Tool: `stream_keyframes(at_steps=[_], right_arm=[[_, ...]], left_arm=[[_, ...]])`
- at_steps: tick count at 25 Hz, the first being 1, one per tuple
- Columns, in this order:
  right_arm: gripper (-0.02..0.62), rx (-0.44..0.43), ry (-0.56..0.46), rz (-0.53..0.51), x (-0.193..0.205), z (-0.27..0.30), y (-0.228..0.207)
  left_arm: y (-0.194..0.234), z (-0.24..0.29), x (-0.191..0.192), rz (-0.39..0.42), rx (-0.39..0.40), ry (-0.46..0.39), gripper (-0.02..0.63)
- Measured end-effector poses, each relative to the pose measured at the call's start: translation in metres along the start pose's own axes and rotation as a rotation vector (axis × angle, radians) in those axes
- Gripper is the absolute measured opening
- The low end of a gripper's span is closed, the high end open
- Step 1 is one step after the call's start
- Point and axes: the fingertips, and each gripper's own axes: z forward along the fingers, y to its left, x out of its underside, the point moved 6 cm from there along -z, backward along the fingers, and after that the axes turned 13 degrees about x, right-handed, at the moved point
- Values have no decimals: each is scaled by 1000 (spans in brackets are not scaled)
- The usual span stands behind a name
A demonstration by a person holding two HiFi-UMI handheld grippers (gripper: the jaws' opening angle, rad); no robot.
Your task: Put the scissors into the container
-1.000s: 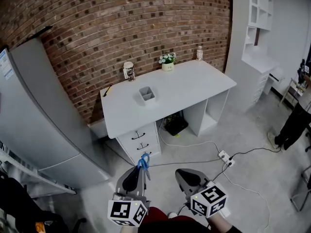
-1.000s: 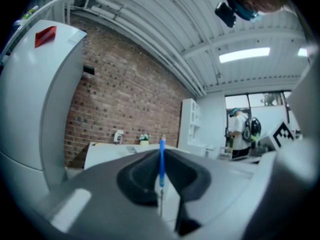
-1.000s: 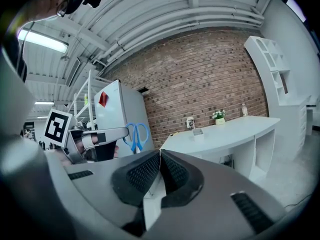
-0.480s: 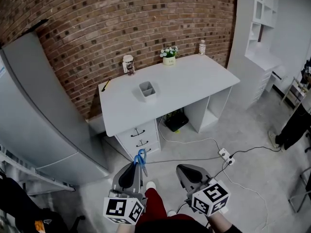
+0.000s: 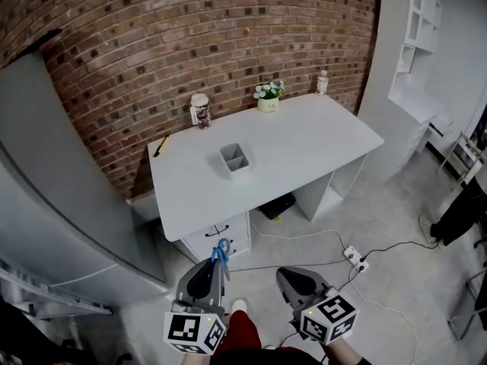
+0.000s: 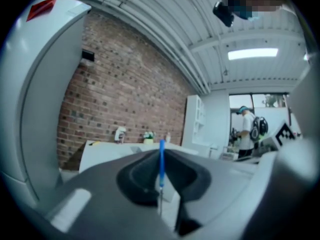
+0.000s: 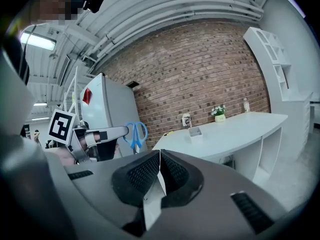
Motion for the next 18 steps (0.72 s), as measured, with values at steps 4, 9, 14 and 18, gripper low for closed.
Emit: stream_keyframes(at_steps=[4,9,14,18], right_arm=[[9,11,10,0,-10,41,-2],[9,37,31,10,-23,88,-7],[9,69,20,20,-36,128,-13],[9,88,13,26,-45,156,-16]], left_arm=[[38,28,-2,-25,13,13,26],[82,58,-5,-52,34,25,26],[116,87,-12,-48,63,29,26],[137,107,-16,-47,93,25,26]])
